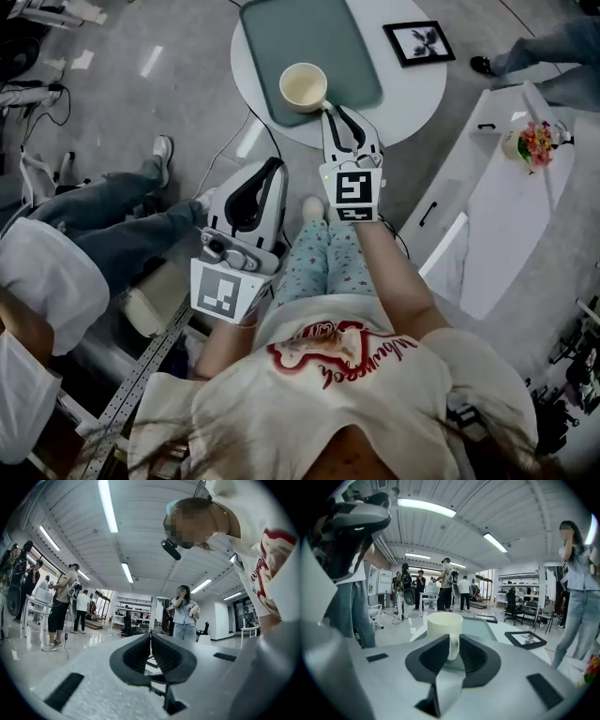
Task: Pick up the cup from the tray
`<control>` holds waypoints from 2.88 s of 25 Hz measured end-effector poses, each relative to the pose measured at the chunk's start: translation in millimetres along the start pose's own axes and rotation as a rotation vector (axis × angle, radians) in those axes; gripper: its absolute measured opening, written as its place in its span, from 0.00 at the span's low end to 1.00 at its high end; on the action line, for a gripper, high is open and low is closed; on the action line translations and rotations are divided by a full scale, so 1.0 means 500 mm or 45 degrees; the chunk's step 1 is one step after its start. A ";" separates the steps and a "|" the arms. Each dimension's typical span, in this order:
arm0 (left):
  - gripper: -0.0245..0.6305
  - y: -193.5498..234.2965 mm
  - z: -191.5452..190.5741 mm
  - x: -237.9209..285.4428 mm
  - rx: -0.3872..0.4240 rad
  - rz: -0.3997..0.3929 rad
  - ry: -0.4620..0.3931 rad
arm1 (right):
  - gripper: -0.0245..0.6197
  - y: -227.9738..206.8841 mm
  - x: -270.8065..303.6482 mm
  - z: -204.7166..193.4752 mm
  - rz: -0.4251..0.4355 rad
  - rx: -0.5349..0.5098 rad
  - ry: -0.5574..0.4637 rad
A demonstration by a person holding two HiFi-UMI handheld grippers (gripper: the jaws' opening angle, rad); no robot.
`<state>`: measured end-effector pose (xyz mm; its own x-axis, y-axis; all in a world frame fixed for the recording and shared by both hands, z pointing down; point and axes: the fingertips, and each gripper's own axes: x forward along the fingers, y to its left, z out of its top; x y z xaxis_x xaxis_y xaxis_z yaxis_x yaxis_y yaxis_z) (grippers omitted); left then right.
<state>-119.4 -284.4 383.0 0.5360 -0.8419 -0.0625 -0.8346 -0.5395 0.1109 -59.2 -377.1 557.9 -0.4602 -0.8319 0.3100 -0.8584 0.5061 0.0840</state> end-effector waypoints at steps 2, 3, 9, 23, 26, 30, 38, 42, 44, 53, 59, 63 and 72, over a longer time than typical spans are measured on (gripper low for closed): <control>0.07 0.008 -0.020 -0.011 -0.006 0.016 0.028 | 0.10 0.002 0.010 -0.012 -0.013 -0.002 0.009; 0.07 0.011 -0.029 -0.015 -0.010 0.022 0.037 | 0.10 0.001 0.013 -0.018 -0.022 0.005 0.014; 0.07 0.017 -0.058 -0.019 -0.023 0.032 0.065 | 0.10 -0.026 0.049 -0.044 -0.059 0.021 0.011; 0.07 0.048 -0.038 -0.020 0.014 0.053 0.025 | 0.10 -0.097 0.043 0.029 -0.131 0.168 -0.084; 0.07 0.058 -0.020 -0.013 0.046 0.072 0.038 | 0.10 -0.106 0.000 0.090 -0.115 0.190 -0.115; 0.07 0.059 0.047 -0.004 0.106 0.074 -0.005 | 0.10 -0.104 -0.065 0.222 -0.047 0.216 -0.193; 0.07 0.026 0.209 0.004 0.234 0.053 -0.135 | 0.10 -0.096 -0.200 0.456 0.119 0.150 -0.323; 0.07 0.006 0.235 -0.009 0.243 0.065 -0.160 | 0.10 -0.091 -0.250 0.497 0.151 0.165 -0.381; 0.07 -0.003 0.241 -0.015 0.247 0.081 -0.166 | 0.10 -0.088 -0.264 0.501 0.171 0.164 -0.387; 0.07 -0.067 0.219 -0.045 0.290 0.145 -0.168 | 0.10 -0.120 -0.316 0.471 0.237 0.270 -0.468; 0.07 -0.118 0.222 -0.121 0.296 0.137 -0.175 | 0.10 -0.076 -0.374 0.463 0.250 0.243 -0.507; 0.07 -0.178 0.217 -0.191 0.281 0.102 -0.174 | 0.10 -0.033 -0.466 0.448 0.246 0.247 -0.521; 0.07 -0.373 0.205 -0.389 0.268 -0.007 -0.159 | 0.10 0.032 -0.734 0.352 0.104 0.264 -0.484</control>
<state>-80.8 -20.8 272.7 0.5319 -0.8262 -0.1858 -0.8466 -0.5230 -0.0982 55.9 -103.7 278.7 -0.5457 -0.8354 -0.0661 -0.8254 0.5495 -0.1299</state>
